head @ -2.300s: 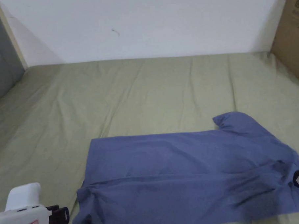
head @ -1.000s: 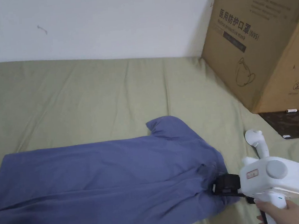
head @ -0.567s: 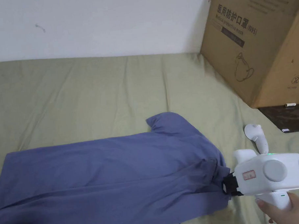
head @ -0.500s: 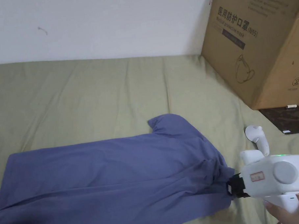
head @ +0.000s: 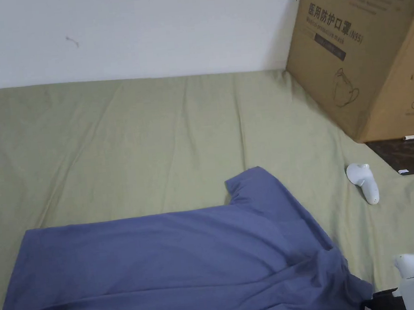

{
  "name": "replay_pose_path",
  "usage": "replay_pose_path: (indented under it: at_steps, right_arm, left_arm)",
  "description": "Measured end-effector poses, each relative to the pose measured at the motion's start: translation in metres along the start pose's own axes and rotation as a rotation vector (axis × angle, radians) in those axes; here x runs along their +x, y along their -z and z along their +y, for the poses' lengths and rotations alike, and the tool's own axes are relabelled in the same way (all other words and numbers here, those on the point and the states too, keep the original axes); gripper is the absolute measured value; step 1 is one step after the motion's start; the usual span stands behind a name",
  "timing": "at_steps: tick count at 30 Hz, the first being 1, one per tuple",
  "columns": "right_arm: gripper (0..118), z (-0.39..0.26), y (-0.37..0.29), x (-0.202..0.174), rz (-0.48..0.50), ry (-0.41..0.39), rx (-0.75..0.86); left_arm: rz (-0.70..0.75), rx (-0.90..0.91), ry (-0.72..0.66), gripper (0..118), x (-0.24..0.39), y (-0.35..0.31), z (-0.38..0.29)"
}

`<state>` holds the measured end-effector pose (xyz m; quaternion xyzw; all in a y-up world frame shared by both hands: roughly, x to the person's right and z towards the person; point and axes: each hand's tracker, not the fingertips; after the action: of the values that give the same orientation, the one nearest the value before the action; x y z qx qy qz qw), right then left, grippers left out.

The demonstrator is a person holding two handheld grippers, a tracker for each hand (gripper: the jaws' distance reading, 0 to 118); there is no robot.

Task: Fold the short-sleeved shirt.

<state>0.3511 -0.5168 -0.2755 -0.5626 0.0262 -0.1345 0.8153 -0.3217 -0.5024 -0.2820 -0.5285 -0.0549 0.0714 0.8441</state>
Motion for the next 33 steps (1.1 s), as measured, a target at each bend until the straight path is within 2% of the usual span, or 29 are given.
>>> replay_pose_path:
  at_steps: [1,2,4,5,7,10,12,14,15,16,17,18,19,20,22,27,28,29,30,31,32,33]
  right_arm:
    - [13,-0.001,0.002,-0.002,-0.007,-0.004,0.007]
    - [33,-0.001,0.004,-0.004,-0.031,0.003,0.019]
    - [90,0.000,0.002,-0.007,-0.077,0.003,0.038]
    - [117,0.000,0.002,-0.009,-0.076,0.000,0.044]
    - [116,0.001,-0.003,-0.015,-0.108,0.008,0.103]
    - [116,0.011,-0.013,-0.031,-0.100,-0.005,0.144]
    - [116,0.014,-0.025,-0.047,-0.098,-0.042,0.183]
    - [116,0.020,-0.036,-0.070,-0.108,-0.099,0.220]
    - [115,0.023,-0.041,-0.079,-0.092,-0.119,0.248]
    - [112,0.023,-0.051,-0.091,-0.064,-0.140,0.295]
    - [96,0.028,-0.056,-0.102,-0.045,-0.154,0.324]
    - [69,0.032,-0.058,-0.112,-0.025,-0.153,0.349]
    - [28,0.038,-0.058,-0.123,-0.011,-0.155,0.367]
    - [0,0.044,-0.059,-0.132,-0.010,-0.171,0.373]
    - [0,0.054,-0.055,-0.148,0.040,-0.179,0.391]
    - [0,0.078,-0.045,-0.170,0.070,-0.191,0.395]
    - [0,0.086,-0.040,-0.165,0.076,-0.187,0.386]
    - [0,0.089,-0.035,-0.165,0.079,-0.180,0.373]
    - [0,0.092,-0.031,-0.165,0.083,-0.173,0.360]
    - [0,0.094,-0.027,-0.164,0.087,-0.165,0.347]
    - [0,0.096,-0.024,-0.163,0.087,-0.159,0.335]
    - [0,0.096,-0.019,-0.162,0.084,-0.155,0.323]
  left_arm:
    - [-0.005,-0.001,-0.001,14,0.001,0.002,-0.001]
    - [-0.004,0.007,0.000,43,0.003,0.002,-0.003]
    - [0.003,0.021,0.011,103,0.004,0.001,-0.003]
    - [-0.018,0.026,0.013,116,0.004,-0.001,-0.004]
    - [-0.061,0.098,0.014,115,0.007,-0.009,-0.002]
    - [-0.066,0.138,-0.023,115,0.012,-0.020,0.008]
    - [-0.060,0.162,-0.032,115,0.018,-0.028,0.016]
    - [0.023,0.199,-0.027,114,0.030,-0.038,0.026]
    - [0.041,0.210,-0.011,111,0.034,-0.041,0.031]
    - [0.049,0.234,0.009,100,0.041,-0.046,0.036]
    - [0.059,0.261,0.023,66,0.048,-0.050,0.040]
    - [0.061,0.275,0.028,29,0.053,-0.051,0.045]
    - [0.069,0.284,0.028,0,0.058,-0.050,0.049]
    - [0.058,0.299,0.032,0,0.063,-0.052,0.052]
    - [0.034,0.302,0.029,0,0.067,-0.048,0.065]
    - [0.042,0.260,0.060,0,0.054,-0.016,0.132]
    - [0.006,0.220,0.054,0,0.046,0.000,0.152]
    - [-0.008,0.183,0.047,10,0.038,0.016,0.169]
    - [-0.033,0.151,0.049,31,0.031,0.032,0.185]
    - [-0.038,0.112,0.050,63,0.026,0.050,0.202]
    - [-0.033,0.069,0.049,104,0.021,0.070,0.214]
    - [-0.018,0.039,0.065,116,0.018,0.090,0.222]
